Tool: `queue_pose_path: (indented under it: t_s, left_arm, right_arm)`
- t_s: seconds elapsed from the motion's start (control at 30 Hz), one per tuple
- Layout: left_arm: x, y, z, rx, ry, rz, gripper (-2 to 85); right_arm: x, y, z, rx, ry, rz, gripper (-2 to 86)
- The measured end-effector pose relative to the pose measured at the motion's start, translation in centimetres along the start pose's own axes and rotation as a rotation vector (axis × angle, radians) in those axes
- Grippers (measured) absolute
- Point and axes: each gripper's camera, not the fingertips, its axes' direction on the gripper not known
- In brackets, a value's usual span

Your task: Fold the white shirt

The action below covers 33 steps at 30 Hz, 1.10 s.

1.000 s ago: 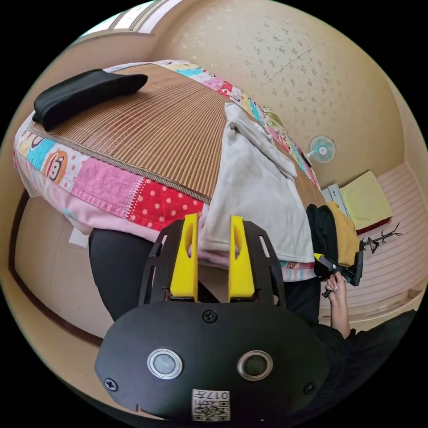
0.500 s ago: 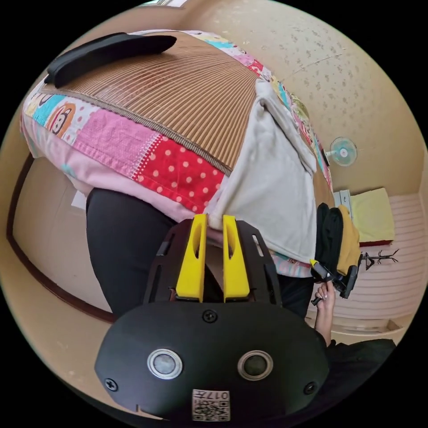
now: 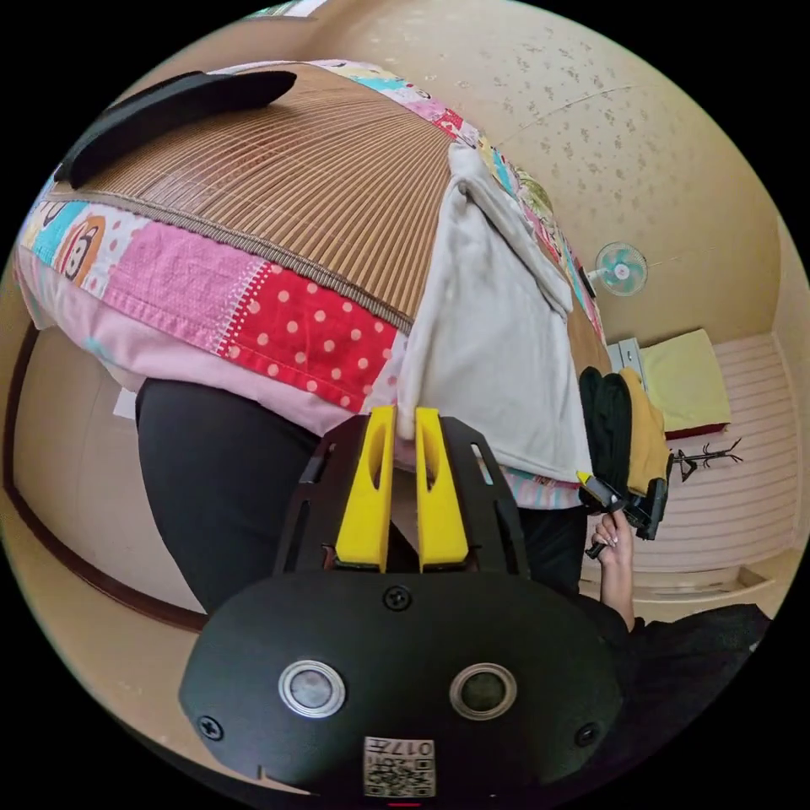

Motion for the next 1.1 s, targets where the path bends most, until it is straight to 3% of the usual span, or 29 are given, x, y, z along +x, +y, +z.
queue_pose_path:
  t_s: [0.03,0.2,0.53,0.67,0.8,0.93,1.03,1.1]
  left_arm:
    - [-0.3,0.1,-0.6,0.007,0.036,0.002,4.9]
    - [-2.7,-1.0,-6.3,0.073,0.545,0.009,4.5]
    - [2.9,-3.9,-19.3,0.227,0.708,0.261,4.3]
    - [5.1,-3.1,-24.2,0.242,0.772,0.425,4.4]
    - [3.9,-2.4,-26.9,0.250,0.906,0.427,4.5]
    - [1.4,-3.3,-25.5,0.162,0.895,0.271,4.5]
    - [-0.8,-4.2,-21.5,0.079,0.740,0.121,4.4]
    - [-2.9,-4.2,-18.7,0.079,0.731,0.019,4.4]
  right_arm:
    - [0.1,0.0,-0.8,0.003,-0.032,0.007,3.4]
    - [-0.3,-1.8,-9.4,0.034,-0.329,-0.050,2.3]
    - [-2.8,-3.9,-25.3,0.252,-0.564,-0.301,1.9]
    - [-1.3,-2.5,-30.0,0.311,-0.749,-0.342,1.9]
    - [0.9,-0.6,-32.9,0.327,-0.949,-0.382,1.9]
    - [2.5,-0.6,-32.9,0.320,-0.850,-0.303,2.0]
    - [3.0,-2.5,-29.2,0.214,-0.601,-0.188,2.0]
    - [3.9,-4.0,-25.7,0.143,-0.611,-0.150,2.1]
